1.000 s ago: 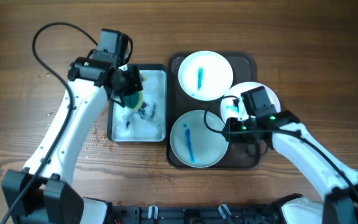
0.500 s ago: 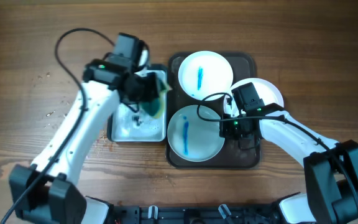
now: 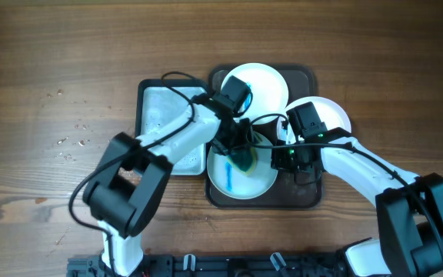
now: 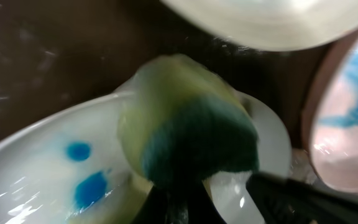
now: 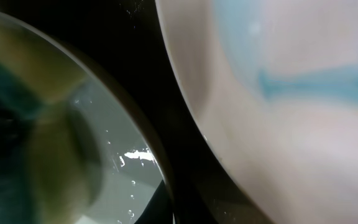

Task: Clean dirty plates on tray and stack at the side
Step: 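Scrub the held plate with the sponge in the left gripper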

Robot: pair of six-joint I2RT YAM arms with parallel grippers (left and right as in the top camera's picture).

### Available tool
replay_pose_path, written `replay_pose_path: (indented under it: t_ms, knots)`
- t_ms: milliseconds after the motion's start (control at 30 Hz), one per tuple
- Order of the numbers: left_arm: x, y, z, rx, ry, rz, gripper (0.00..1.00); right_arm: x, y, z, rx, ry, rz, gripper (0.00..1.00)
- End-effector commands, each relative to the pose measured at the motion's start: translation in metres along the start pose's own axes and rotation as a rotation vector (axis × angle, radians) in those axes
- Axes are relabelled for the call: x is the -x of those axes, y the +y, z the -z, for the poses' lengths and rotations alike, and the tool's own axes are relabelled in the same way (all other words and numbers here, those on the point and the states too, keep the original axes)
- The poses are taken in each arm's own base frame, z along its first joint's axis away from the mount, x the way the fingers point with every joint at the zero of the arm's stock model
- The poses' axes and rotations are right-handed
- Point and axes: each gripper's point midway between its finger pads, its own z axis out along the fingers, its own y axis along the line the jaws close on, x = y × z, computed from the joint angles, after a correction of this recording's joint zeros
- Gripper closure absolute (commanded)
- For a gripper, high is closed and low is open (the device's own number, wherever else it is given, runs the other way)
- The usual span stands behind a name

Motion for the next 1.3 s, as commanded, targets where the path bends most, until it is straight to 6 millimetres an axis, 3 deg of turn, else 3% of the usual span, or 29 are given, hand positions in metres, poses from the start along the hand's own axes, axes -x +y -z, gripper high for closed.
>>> replay_pose_path:
  t_ms: [0, 100, 200, 300, 400, 467, 533, 600, 667, 767, 800, 900, 1033, 1200, 1267]
  knots:
    - [-0.007, 0.022, -0.025, 0.092, 0.035, 0.084, 0.96, -0.01, -0.037, -0.016, -0.162, 0.013, -0.055, 0.96]
    - [0.011, 0.067, -0.017, 0.334, -0.102, 0.088, 0.96, -0.011, -0.037, -0.016, -0.16, 0.019, -0.055, 0.96]
    - [0.032, 0.118, 0.015, 0.644, -0.279, 0.058, 0.96, -0.014, -0.039, -0.015, -0.168, 0.031, -0.058, 0.96]
    - [0.041, 0.138, 0.038, 0.807, -0.345, -0.014, 0.96, -0.015, -0.039, -0.015, -0.17, 0.034, -0.058, 0.96]
    - [0.045, 0.145, 0.048, 0.877, -0.369, -0.052, 0.96, -0.015, -0.039, -0.015, -0.17, 0.034, -0.058, 0.96]
    - [0.043, 0.142, 0.043, 0.845, -0.352, -0.046, 0.96, -0.015, -0.039, -0.015, -0.17, 0.034, -0.06, 0.96]
    - [0.034, 0.127, 0.024, 0.723, -0.269, -0.05, 0.96, -0.015, -0.039, -0.015, -0.169, 0.034, -0.06, 0.96]
    - [0.017, 0.089, -0.006, 0.472, -0.122, -0.089, 0.96, -0.015, -0.039, -0.015, -0.169, 0.034, -0.06, 0.96]
    - [0.001, 0.044, -0.024, 0.209, -0.006, -0.115, 0.96, -0.015, -0.039, -0.015, -0.17, 0.034, -0.061, 0.96]
    - [-0.021, -0.019, -0.028, -0.117, 0.12, -0.157, 0.96, -0.017, -0.04, -0.015, -0.174, 0.038, -0.082, 0.96]
    - [-0.025, -0.027, -0.028, -0.15, 0.133, -0.169, 0.96, -0.017, -0.04, -0.015, -0.174, 0.038, -0.086, 0.96]
    - [-0.031, -0.027, -0.031, -0.128, 0.139, -0.177, 0.96, -0.017, -0.04, -0.015, -0.175, 0.037, -0.1, 0.96]
    - [-0.036, -0.008, -0.032, -0.042, 0.151, -0.154, 0.96, -0.017, -0.041, -0.015, -0.178, 0.034, -0.12, 0.96]
    - [-0.045, 0.041, -0.026, 0.196, 0.168, -0.107, 0.96, -0.017, -0.041, -0.015, -0.18, 0.036, -0.131, 0.96]
    - [-0.043, 0.07, -0.018, 0.355, 0.14, -0.103, 0.96, -0.017, -0.041, -0.015, -0.18, 0.036, -0.131, 0.96]
